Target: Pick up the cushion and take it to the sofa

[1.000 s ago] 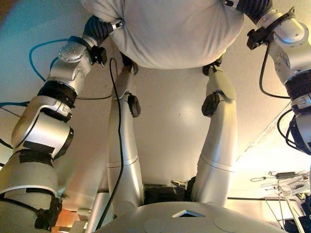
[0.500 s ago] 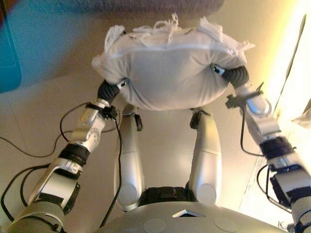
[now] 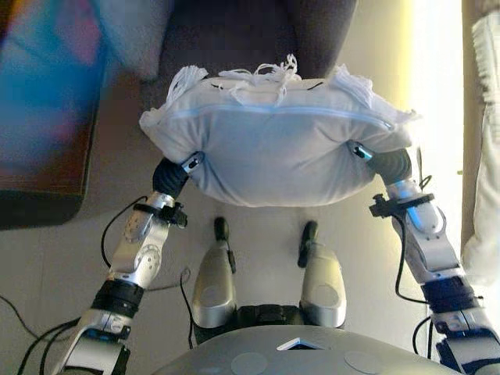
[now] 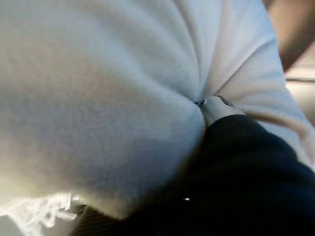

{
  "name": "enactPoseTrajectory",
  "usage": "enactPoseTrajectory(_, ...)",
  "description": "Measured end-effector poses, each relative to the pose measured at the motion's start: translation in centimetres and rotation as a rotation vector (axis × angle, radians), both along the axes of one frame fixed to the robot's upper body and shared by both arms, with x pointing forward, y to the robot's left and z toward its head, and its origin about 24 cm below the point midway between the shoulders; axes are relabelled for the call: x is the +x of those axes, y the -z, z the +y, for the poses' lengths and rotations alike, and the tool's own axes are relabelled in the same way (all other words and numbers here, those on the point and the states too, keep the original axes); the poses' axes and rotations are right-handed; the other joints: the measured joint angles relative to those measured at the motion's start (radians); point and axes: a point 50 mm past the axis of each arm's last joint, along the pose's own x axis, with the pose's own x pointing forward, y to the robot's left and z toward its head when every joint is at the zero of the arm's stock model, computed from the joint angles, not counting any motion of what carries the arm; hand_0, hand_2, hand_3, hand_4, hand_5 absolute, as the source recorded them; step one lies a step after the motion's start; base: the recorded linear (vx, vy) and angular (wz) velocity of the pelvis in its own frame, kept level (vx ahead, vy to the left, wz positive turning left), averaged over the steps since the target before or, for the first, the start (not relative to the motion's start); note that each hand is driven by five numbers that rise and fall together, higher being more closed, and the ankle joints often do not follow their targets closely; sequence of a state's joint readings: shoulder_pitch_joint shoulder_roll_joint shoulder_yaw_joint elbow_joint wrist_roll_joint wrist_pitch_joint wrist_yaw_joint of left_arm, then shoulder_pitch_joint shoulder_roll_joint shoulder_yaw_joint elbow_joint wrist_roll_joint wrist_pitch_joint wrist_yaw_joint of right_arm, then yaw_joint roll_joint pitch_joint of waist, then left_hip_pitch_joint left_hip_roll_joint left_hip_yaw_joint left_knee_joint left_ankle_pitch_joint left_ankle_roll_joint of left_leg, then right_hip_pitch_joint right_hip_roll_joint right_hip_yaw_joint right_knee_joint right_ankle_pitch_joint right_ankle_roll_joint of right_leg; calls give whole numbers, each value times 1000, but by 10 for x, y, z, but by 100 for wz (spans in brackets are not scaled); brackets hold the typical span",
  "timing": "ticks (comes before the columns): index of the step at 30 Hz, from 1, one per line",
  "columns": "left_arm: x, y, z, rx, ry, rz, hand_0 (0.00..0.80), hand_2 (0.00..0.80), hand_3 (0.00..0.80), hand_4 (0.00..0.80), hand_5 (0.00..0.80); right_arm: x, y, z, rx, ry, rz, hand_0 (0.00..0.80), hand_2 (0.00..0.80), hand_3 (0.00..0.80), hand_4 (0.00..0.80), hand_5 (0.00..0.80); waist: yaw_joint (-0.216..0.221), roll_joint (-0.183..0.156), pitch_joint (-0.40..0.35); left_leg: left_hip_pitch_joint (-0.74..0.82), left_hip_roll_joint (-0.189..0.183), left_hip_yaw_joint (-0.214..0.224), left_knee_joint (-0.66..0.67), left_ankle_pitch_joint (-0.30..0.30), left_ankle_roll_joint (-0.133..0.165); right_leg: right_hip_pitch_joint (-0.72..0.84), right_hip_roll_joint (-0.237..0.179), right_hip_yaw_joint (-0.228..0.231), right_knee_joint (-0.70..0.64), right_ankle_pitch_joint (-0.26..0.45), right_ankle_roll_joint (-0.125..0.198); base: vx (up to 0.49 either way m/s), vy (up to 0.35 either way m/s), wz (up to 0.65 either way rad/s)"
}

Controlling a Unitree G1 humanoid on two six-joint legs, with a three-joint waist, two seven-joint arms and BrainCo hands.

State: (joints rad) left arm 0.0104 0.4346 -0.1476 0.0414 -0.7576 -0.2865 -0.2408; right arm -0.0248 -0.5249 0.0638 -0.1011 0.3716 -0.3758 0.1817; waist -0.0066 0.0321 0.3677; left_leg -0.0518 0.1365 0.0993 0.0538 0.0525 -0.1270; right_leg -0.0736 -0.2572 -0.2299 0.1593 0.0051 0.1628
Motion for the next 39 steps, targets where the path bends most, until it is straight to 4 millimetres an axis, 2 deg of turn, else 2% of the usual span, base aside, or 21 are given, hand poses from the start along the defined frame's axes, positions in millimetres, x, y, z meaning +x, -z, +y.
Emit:
enactPoseTrajectory(3,-8,-12,1,-30,-21,-83,800,800,800,800,800,-6,-10,8,28,-20,-69,800,800,800,800,800,3,1,-112,65,-2,11,-51,-2,-2,82,13,-4,-100,22,10,101,-78,-7)
enactPoseTrajectory(5,-9,-23,2,-39,-27,-141,800,800,800,800,800,-9,-17,9,37,-24,-110,800,800,800,800,800,3,-2,-149,112,-1,14,-78,-2,-2,140,21,-5,-151,34,13,96,-86,-3)
enactPoseTrajectory(9,-14,-25,2,-52,-45,-152,800,800,800,800,800,-12,-16,10,52,-26,-113,800,800,800,800,800,2,-4,-242,171,7,32,-132,3,-15,195,44,-5,-210,44,11,42,-112,-6)
enactPoseTrajectory(14,-19,-19,3,-51,-49,-128,800,800,800,800,800,-16,-12,10,54,-18,-95,800,800,800,800,800,-1,-10,-258,192,22,32,-140,5,-19,227,66,-4,-248,63,3,-9,-156,-3)
enactPoseTrajectory(20,-20,-26,4,-65,-70,-172,800,800,800,800,800,-14,-17,10,59,-3,-116,800,800,800,800,800,0,-9,-259,189,50,28,-122,10,-26,221,94,2,-246,62,-12,-25,-203,-4)
enactPoseTrajectory(23,-20,-30,7,-80,-108,-203,800,800,800,800,800,-10,-24,15,36,-38,-138,800,800,800,800,800,21,-16,-252,145,66,31,-23,3,-18,179,102,34,-207,45,-35,-23,-250,-34)
enactPoseTrajectory(25,-22,-31,11,-90,-129,-217,800,800,800,800,800,-11,-22,19,40,-60,-140,800,800,800,800,800,59,-52,-225,88,64,3,130,10,-5,150,92,78,-163,34,-50,55,-137,-62)
enactPoseTrajectory(26,-22,-31,12,-92,-136,-221,800,800,800,800,800,-11,-21,22,44,-69,-139,800,800,800,800,800,75,-66,-216,62,56,-6,193,14,10,154,88,85,-164,36,-61,152,-41,-35)
enactPoseTrajectory(27,-22,-30,11,-101,-138,-220,800,800,800,800,800,-12,-22,23,51,-73,-149,800,800,800,800,800,73,-84,-205,35,7,-47,245,-18,16,152,63,101,-160,38,-65,213,15,-31)
enactPoseTrajectory(28,-23,-29,9,-111,-140,-217,800,800,800,800,800,-13,-23,24,57,-77,-163,800,800,800,800,800,77,-83,-199,26,-50,-51,232,-58,36,145,47,110,-160,38,-64,275,51,-30)
enactPoseTrajectory(29,-23,-28,7,-122,-138,-216,800,800,800,800,800,-14,-28,25,48,-80,-186,800,800,800,800,800,72,-52,-195,23,-93,-45,195,-94,65,135,54,110,-167,37,-60,323,78,-44)
enactPoseTrajectory(30,-23,-29,5,-145,-140,-226,800,800,800,800,800,-15,-37,25,20,-85,-230,800,800,800,800,800,81,31,-189,25,-83,-79,131,-115,86,110,114,116,-93,22,-56,409,102,-78)
enactPoseTrajectory(31,-23,-30,8,-153,-154,-233,800,800,800,800,800,-14,-38,31,34,-94,-242,800,800,800,800,800,113,37,-167,25,-66,-38,148,-132,81,37,120,131,109,-55,-67,467,115,-63)
enactPoseTrajectory(32,-23,-31,11,-166,-164,-227,800,800,800,800,800,-15,-36,35,34,-104,-233,800,800,800,800,800,107,25,-164,15,-65,-43,150,-128,74,16,128,124,262,-162,-79,494,127,-21)
enactPoseTrajectory(33,-22,-31,11,-180,-171,-224,800,800,800,800,800,-14,-35,35,27,-102,-231,800,800,800,800,800,105,1,-157,19,-74,-44,160,-119,66,61,126,112,274,-242,-97,551,159,35)
enactPoseTrajectory(34,-22,-30,11,-194,-182,-222,800,800,800,800,800,-12,-36,35,22,-99,-233,800,800,800,800,800,113,-8,-138,15,-74,-53,205,-116,52,129,133,117,180,-267,-116,585,174,44)
enactPoseTrajectory(35,-21,-28,10,-203,-182,-210,800,800,800,800,800,-10,-33,34,18,-90,-219,800,800,800,800,800,115,-10,-120,-38,-64,-72,286,-128,37,173,155,145,124,-253,-121,607,198,37)
enactPoseTrajectory(36,-22,-28,10,-202,-183,-207,800,800,800,800,800,-9,-31,34,25,-86,-207,800,800,800,800,800,127,-21,-115,-59,-69,-95,272,-132,23,200,166,191,89,-250,-130,556,214,33)
enactPoseTrajectory(37,-22,-28,10,-208,-183,-207,800,800,800,800,800,-9,-32,34,19,-90,-209,800,800,800,800,800,140,-28,-109,-75,-63,-104,220,-126,31,221,167,214,63,-242,-130,529,243,16)
enactPoseTrajectory(38,-22,-28,9,-213,-186,-207,800,800,800,800,800,-9,-32,34,10,-94,-209,800,800,800,800,800,151,-27,-104,-89,-42,-104,159,-113,37,243,172,237,42,-242,-130,552,280,0)
enactPoseTrajectory(39,-22,-27,9,-216,-188,-205,800,800,800,800,800,-9,-32,33,5,-97,-208,800,800,800,800,800,162,-21,-102,-103,-17,-104,110,-91,31,265,178,264,26,-246,-126,366,191,-4)
